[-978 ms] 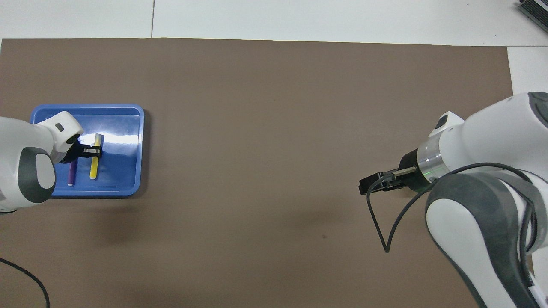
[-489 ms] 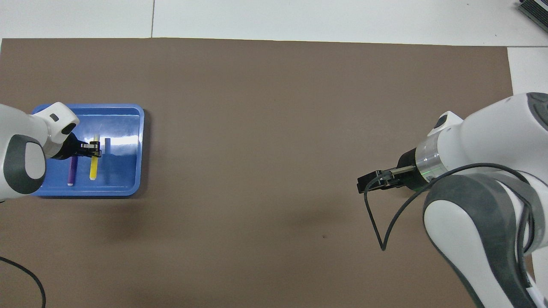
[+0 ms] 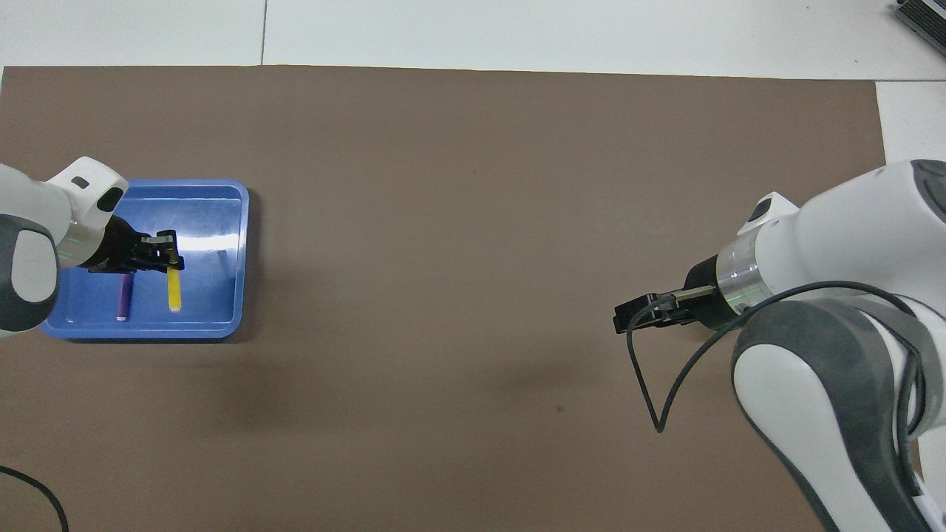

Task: Transfer and insert pens with both arms
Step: 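Grasp the yellow pen in the tray with the left gripper, then lift the yellow pen with the left gripper while the right gripper approaches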

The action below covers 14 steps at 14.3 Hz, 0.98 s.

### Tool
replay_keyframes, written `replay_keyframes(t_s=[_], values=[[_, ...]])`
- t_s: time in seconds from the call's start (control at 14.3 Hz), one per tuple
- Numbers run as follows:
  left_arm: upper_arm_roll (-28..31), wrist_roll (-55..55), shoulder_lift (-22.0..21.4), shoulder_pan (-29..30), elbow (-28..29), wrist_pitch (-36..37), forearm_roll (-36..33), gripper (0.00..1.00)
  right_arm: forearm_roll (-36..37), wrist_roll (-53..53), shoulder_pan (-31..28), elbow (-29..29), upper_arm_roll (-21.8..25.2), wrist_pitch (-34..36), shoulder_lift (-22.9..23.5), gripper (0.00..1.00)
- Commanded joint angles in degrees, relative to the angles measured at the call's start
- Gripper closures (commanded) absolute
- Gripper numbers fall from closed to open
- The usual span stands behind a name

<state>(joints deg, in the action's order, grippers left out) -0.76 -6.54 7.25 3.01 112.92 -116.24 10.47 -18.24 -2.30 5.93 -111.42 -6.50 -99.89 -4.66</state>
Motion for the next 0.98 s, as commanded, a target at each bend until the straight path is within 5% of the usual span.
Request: replay_keyframes(t_s=[0.0,0.49,0.91], values=[[0.4,-8.0,-3.8,-1.0,0.2,3.4,3.4,1.0,-1.8,-4.5,1.1,-1.7,-0.4,-2.2,-1.2,0.0],[0.1,-30.0,-8.8,-3.8,1.6,5.9,13.1,1.0,-5.3,-13.4,3.5,-2.5,-0.4,-5.6,-1.5,0.0],[0.1,-47.4,-14.8,-7.7,5.9,5.1,20.1,1.0,-12.4,-28.6,13.1,-4.6,-0.4,-21.8,-0.6,0.0]])
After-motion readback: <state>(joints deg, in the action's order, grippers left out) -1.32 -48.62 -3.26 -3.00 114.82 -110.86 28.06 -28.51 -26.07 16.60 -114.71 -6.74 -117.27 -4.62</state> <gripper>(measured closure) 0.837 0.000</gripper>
